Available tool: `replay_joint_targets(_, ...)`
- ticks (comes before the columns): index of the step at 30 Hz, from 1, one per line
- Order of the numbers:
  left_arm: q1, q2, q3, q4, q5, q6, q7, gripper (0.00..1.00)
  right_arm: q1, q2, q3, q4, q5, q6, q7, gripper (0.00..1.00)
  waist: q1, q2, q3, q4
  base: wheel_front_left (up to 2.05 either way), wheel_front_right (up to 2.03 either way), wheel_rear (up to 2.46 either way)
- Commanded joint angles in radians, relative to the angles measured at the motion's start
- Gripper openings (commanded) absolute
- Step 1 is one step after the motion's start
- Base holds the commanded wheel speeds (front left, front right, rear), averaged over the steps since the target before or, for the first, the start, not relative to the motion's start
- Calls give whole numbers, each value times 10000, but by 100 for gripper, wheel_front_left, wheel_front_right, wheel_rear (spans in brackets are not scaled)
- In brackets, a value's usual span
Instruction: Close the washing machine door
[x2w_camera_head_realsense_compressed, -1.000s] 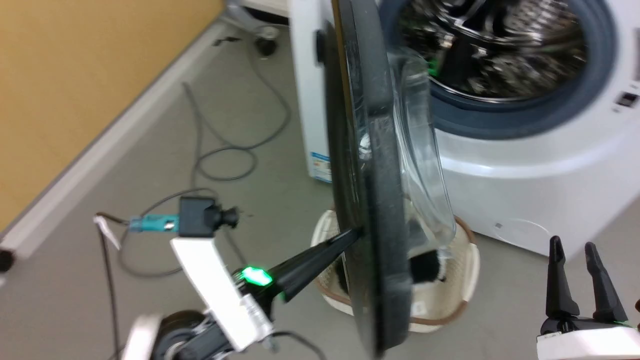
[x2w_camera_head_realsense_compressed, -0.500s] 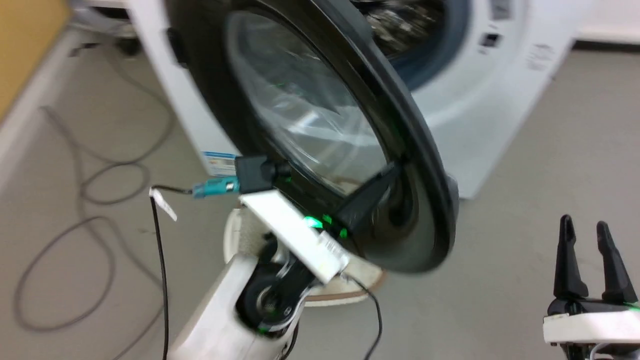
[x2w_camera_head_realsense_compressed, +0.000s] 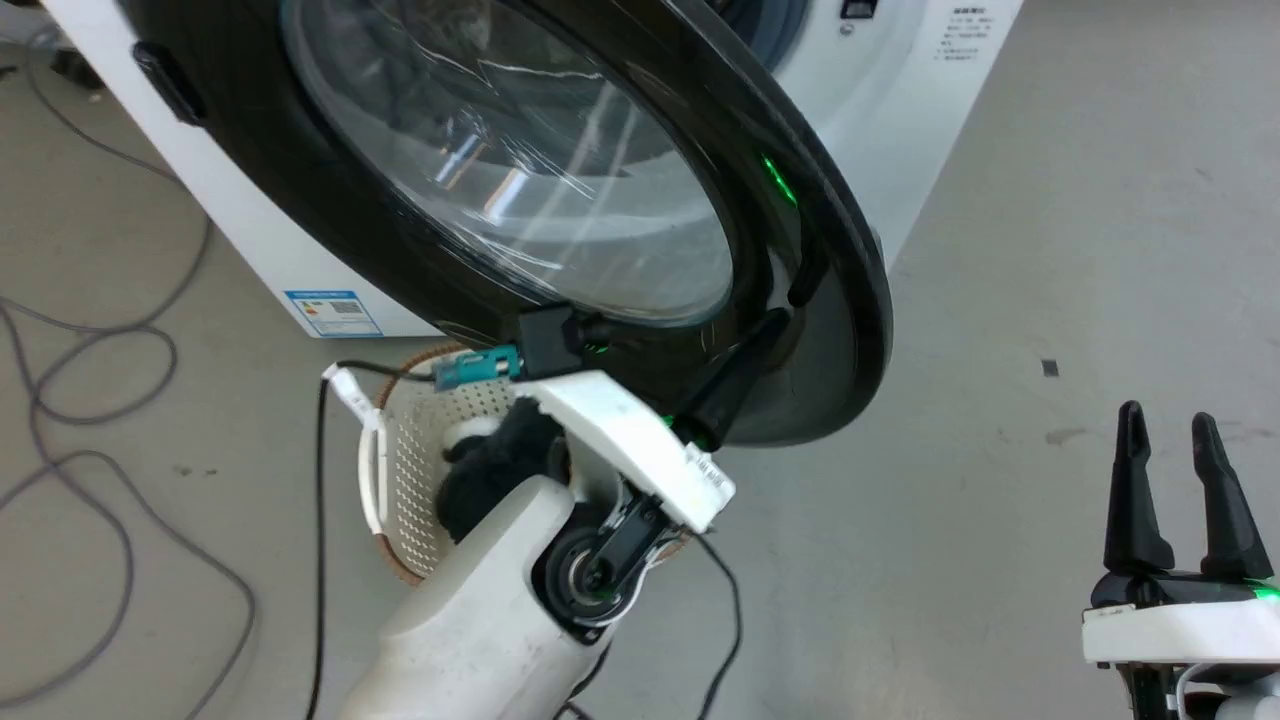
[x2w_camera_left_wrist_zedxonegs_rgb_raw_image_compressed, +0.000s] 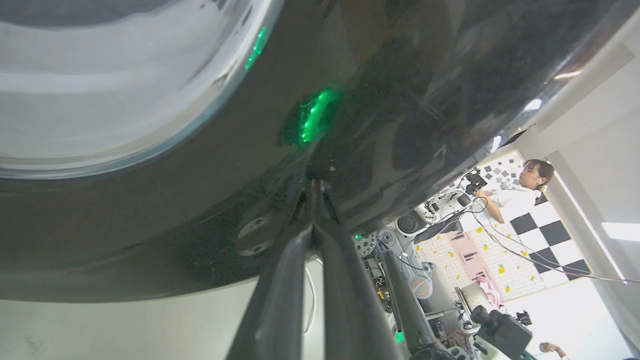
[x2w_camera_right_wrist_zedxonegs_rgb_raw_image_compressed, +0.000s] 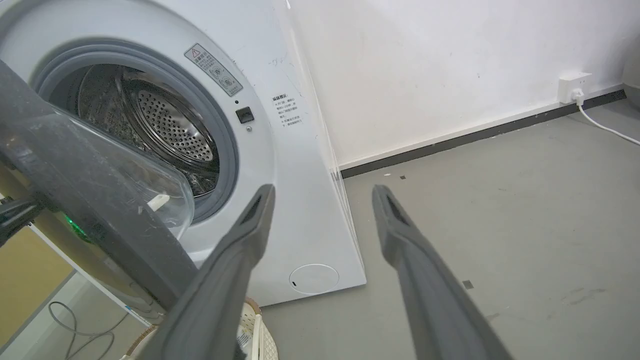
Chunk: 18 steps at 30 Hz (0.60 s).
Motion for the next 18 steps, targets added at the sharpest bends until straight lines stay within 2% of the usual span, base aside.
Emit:
replay_joint_targets(1,-181,153,-50,17,18,-46,-131,0,-87,1,28,-61,-66,8,-34,100,-1,0,-68,63,0,0,0)
replay_joint_targets(6,-377,1019,-718,21,1114,-46,-1723,0,39,1,224,-276,-211,8,-34,100,-1,0,-392,299,0,0,0)
replay_joint_targets(9,-404,1479,-117,418,2498,44,-2212,0,179,1,272,-531,-406,8,-34,100,-1,0,-655,478,0,0,0)
replay_joint_targets(13,65,1531,2062,-604,5819,1275,-2235,0,236,1,161,-886,-525,8,-34,100,-1,0,-899,715,0,0,0)
replay_joint_targets(16,814,1602,3082,-1652,8095,2210,-2237,0,204,1,94,-1161,-653,8,-34,100,-1,0,-1123,879,0,0,0)
replay_joint_targets(18,1395,1602,3643,-2203,9050,2684,-2238,0,175,1,50,-1387,-708,8,-34,100,-1,0,-1271,994,0,0,0)
